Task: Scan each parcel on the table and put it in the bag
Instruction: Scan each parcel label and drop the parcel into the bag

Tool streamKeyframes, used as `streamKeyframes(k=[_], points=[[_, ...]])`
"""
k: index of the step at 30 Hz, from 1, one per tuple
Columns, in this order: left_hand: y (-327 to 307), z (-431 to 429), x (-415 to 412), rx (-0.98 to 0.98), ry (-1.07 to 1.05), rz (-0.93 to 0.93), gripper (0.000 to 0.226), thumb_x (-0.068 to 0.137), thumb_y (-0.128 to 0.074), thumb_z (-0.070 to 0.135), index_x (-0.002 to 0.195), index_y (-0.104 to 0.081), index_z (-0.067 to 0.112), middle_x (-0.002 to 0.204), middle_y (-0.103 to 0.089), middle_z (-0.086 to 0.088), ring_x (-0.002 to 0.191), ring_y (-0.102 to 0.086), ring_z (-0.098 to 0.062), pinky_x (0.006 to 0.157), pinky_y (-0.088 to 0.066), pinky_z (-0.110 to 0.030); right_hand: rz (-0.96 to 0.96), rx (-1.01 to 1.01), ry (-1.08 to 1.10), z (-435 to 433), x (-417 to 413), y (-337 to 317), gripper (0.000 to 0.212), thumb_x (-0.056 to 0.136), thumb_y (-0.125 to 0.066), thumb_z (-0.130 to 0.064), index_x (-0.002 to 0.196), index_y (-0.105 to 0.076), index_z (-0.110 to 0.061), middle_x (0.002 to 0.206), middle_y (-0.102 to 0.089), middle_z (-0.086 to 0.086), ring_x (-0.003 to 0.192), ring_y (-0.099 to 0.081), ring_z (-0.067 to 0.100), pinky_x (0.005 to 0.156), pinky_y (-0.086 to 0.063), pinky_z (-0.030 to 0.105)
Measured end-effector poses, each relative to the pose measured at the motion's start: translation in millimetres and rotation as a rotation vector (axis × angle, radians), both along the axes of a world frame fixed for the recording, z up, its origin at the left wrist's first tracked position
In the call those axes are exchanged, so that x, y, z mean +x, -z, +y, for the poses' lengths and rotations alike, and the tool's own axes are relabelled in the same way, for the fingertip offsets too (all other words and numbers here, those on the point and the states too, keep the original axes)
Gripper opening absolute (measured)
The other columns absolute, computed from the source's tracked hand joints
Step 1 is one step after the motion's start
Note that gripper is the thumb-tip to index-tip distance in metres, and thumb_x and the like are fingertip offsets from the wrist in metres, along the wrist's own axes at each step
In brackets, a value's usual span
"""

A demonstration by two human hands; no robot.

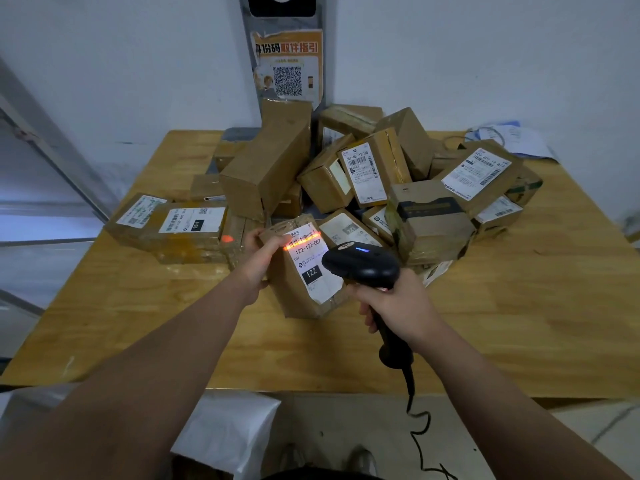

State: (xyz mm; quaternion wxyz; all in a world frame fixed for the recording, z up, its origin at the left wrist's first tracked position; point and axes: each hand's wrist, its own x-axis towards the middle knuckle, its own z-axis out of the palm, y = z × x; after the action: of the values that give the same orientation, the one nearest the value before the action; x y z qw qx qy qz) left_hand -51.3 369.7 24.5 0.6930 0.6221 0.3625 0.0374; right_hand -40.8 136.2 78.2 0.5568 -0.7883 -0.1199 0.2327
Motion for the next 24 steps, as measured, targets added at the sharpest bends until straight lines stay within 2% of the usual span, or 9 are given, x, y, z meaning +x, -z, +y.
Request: streamKeyframes(k=[3,6,8,11,13,15,17,20,24], points=[[-3,-1,-11,0.056,0.010,-0.019,0.070,0.081,-0.068,0.051,0.137,-0.027,0.038,0.128,-0.043,0.003,0.121,-0.041,-0.021,0.097,-0.035,-0.042,-0.012,0.057,-0.067,2,-3,1,0.012,0.083,-0.074,-0.017,0.077,-0.069,-0.008,0.056,-0.061,0.016,0.047,-0.058,0.019,0.051,-0.050,0.027],[-10,-3,-34,0.074,-0.030,-0.047,0.084,0.067,-0.066,0.065,0.136,-0.026,0.040,0.141,-0.043,0.000,0.126,-0.044,-0.023,0.096,-0.037,-0.038,-0.015,0.150,-0.103,10,-8,10,0.020,0.082,-0.075,-0.012,0.064,-0.065,-0.014,0.047,-0.058,0.001,0.046,-0.056,0.016,0.052,-0.049,0.024],[-14,-4,-58,0.081,-0.083,-0.081,0.082,0.068,-0.066,0.065,0.135,-0.028,0.036,0.141,-0.045,-0.002,0.123,-0.048,-0.021,0.089,-0.040,-0.029,-0.014,0.227,-0.077,20,-14,22,0.023,0.082,-0.073,-0.007,0.062,-0.062,-0.012,0.047,-0.058,-0.002,0.047,-0.056,0.013,0.052,-0.048,0.020],[-12,-2,-105,0.168,-0.225,-0.133,0.054,0.085,-0.068,0.043,0.128,-0.036,0.033,0.133,-0.053,-0.003,0.115,-0.052,-0.015,0.075,-0.042,-0.017,0.045,0.312,-0.027,39,-30,46,0.023,0.083,-0.071,-0.002,0.062,-0.060,-0.003,0.051,-0.056,0.007,0.049,-0.054,0.018,0.055,-0.047,0.025],[-9,1,-143,0.259,-0.316,-0.162,0.049,0.084,-0.071,0.037,0.124,-0.042,0.034,0.125,-0.055,-0.003,0.111,-0.055,-0.016,0.076,-0.046,-0.014,0.133,0.316,-0.030,55,-46,60,0.022,0.083,-0.071,-0.003,0.064,-0.060,-0.004,0.052,-0.054,0.008,0.050,-0.053,0.020,0.056,-0.046,0.031],[-7,10,-187,0.337,-0.360,-0.154,0.058,0.069,-0.076,0.051,0.117,-0.043,0.045,0.124,-0.052,-0.004,0.112,-0.055,-0.017,0.085,-0.049,-0.021,0.190,0.267,-0.049,70,-69,72,0.025,0.083,-0.072,-0.008,0.061,-0.060,-0.009,0.050,-0.053,0.005,0.050,-0.052,0.020,0.057,-0.044,0.033],[-9,21,-232,0.410,-0.318,-0.086,0.064,0.058,-0.073,0.064,0.113,-0.040,0.057,0.131,-0.047,-0.004,0.116,-0.053,-0.016,0.095,-0.049,-0.032,0.215,0.211,-0.081,82,-94,82,0.025,0.083,-0.074,-0.011,0.061,-0.062,-0.011,0.048,-0.053,0.002,0.049,-0.053,0.018,0.058,-0.044,0.032],[-2,35,-297,0.581,-0.158,0.067,0.070,0.057,-0.074,0.067,0.113,-0.032,0.064,0.131,-0.035,0.002,0.118,-0.045,-0.015,0.101,-0.042,-0.031,0.230,0.122,-0.192,99,-134,93,0.024,0.084,-0.073,-0.013,0.063,-0.061,-0.008,0.048,-0.053,0.002,0.049,-0.054,0.016,0.058,-0.044,0.031],[37,51,-359,0.745,0.057,0.403,0.097,0.046,-0.068,0.076,0.130,-0.030,0.043,0.130,-0.022,0.003,0.123,-0.036,-0.024,0.103,-0.038,-0.033,0.256,0.053,-0.265,122,-182,115,0.023,0.085,-0.071,-0.010,0.066,-0.060,-0.005,0.053,-0.052,0.007,0.051,-0.054,0.015,0.057,-0.043,0.028]])
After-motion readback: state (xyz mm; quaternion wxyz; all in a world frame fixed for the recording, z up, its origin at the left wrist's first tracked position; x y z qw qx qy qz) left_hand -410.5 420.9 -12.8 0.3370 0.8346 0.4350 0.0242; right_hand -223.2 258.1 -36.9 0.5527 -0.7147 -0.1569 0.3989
